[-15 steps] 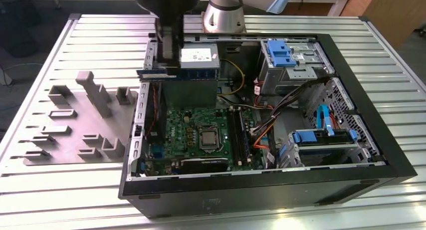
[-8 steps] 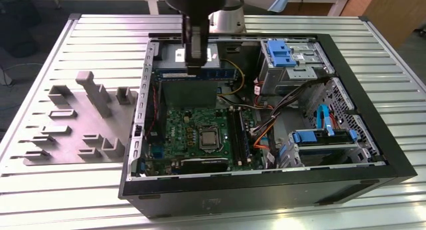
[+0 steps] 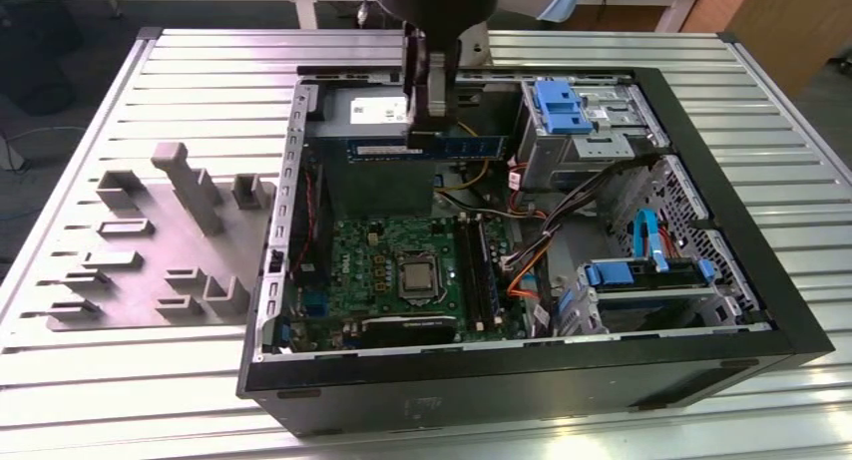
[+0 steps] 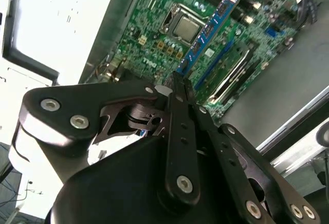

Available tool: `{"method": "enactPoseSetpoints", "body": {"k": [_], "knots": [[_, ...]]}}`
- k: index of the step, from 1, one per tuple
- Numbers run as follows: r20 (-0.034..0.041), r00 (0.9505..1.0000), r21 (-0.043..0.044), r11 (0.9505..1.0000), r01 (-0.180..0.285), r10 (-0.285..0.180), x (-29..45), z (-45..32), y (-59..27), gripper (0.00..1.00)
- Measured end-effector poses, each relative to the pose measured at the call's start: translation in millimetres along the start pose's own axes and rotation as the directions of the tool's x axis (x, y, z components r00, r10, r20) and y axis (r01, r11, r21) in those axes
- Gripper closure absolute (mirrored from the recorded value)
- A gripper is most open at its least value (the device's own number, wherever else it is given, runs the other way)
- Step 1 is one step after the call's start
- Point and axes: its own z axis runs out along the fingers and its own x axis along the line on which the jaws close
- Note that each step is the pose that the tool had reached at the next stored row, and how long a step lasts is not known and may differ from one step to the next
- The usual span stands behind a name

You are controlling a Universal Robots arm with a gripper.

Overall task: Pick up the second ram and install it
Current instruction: 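Pick up the second ram and move it above second insertion slot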

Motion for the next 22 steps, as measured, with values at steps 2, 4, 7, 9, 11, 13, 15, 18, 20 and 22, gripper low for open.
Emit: {"method": "enactPoseSetpoints", "body": {"k": [2,4,7,9,11,13,15,18,20,22], "knots": [[0.0000,1.0000,0.0000,1.0000,0.000,0.000,0.0,-0.1,-1.9,0.89],[0.0000,1.0000,0.0000,1.0000,0.000,0.000,0.0,-0.1,-1.9,0.89],[0.0001,1.0000,0.0001,1.0000,0.000,0.000,-0.1,0.1,-2.0,0.89],[0.0000,1.0000,0.0000,1.0000,0.000,0.000,0.0,1.1,-2.1,0.89],[0.0001,1.0000,0.0000,1.0000,0.000,0.000,0.1,3.1,-2.2,0.89],[0.0000,1.0000,0.0000,1.0000,0.000,0.000,0.2,5.5,-2.4,0.89],[0.0000,1.0000,0.0000,1.0000,0.000,0.000,0.3,7.8,-2.5,0.89],[-0.0001,1.0000,0.0000,1.0000,0.000,0.000,0.5,10.7,-2.7,0.89],[0.0001,1.0000,0.0000,1.0000,0.000,0.000,0.6,12.7,-2.8,0.89],[0.0000,1.0000,0.0000,1.0000,-0.001,0.001,0.7,14.8,-2.9,0.89]]}}
